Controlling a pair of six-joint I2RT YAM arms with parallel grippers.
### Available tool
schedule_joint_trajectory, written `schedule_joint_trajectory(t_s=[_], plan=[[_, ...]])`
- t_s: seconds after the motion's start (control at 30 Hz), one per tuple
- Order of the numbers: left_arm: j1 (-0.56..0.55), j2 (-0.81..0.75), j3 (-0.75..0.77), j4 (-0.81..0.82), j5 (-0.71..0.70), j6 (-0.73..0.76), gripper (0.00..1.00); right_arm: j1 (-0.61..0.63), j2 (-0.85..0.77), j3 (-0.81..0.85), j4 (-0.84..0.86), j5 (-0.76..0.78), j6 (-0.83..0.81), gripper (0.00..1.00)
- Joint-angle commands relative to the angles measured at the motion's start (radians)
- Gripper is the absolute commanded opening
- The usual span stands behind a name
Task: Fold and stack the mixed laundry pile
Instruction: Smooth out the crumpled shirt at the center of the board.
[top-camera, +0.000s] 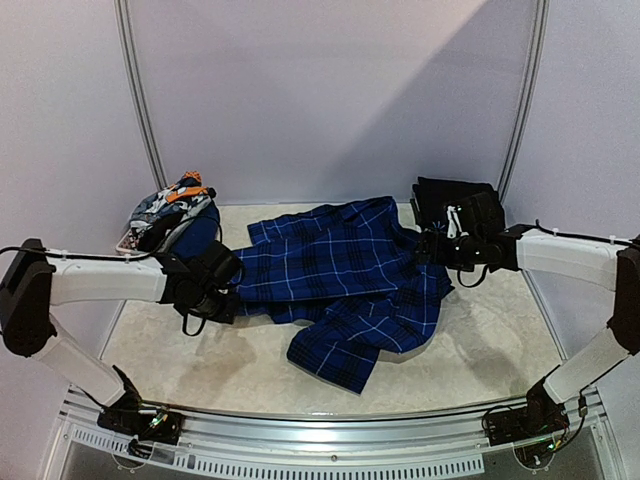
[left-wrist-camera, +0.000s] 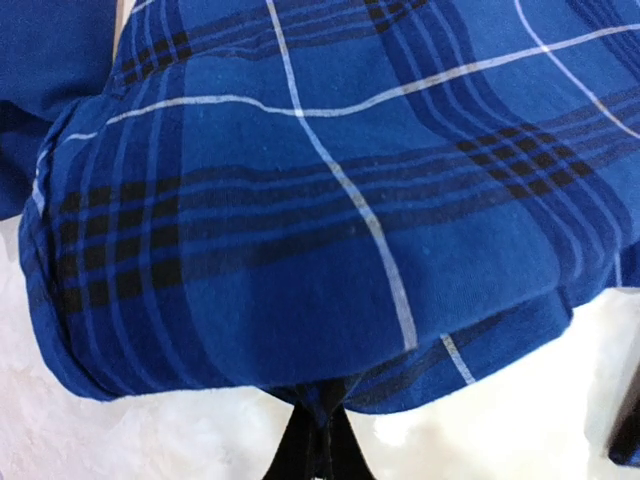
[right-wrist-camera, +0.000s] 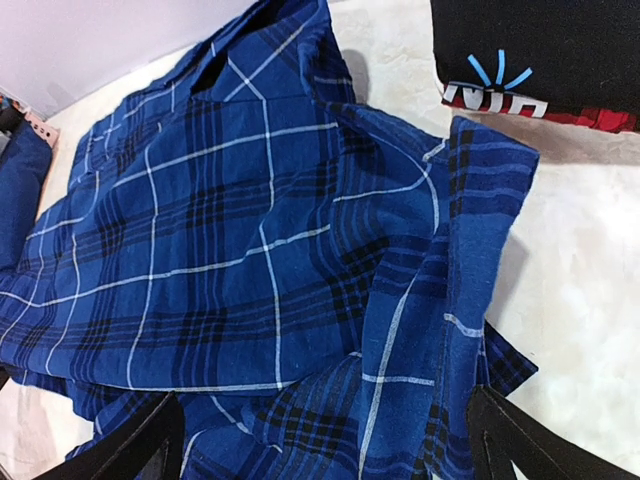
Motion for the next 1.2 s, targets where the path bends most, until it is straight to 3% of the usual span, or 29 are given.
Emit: schedule_joint_trajectory(t_s=[0.0,0.37,0.53,0.67,0.9,1.17], plan=[[-0.008,-0.050,0.037,-0.137,0.067,-0.030,0.00,0.011,-0.029,-0.031,0.054,0.011,0.019,0.99],[-0.063,-0.176,0.129,-0.390,0.159,-0.066,0.00,0.012,-0.009,-0.051,0.029,0.081,0.027,0.99],[-0.071,-0.284,0.176,-0.500,0.128,-0.109,0.00,0.012,-0.035,-0.074,0.016,0.139,0.029,0.99],[-0.072,-0.345,0.144,-0.463,0.141,-0.138,0.00,0.012,-0.048,-0.086,-0.001,0.191,0.044,0.99],[-0.073,-0.201,0.053,-0.323,0.229,-0.132,0.00,0.011,-0.072,-0.108,-0.073,0.199,0.089,0.99],[-0.073,-0.070,0.057,-0.245,0.208,-0.080,0.00,0.012,-0.209,-0.200,-0.191,0.110,0.128,0.99]])
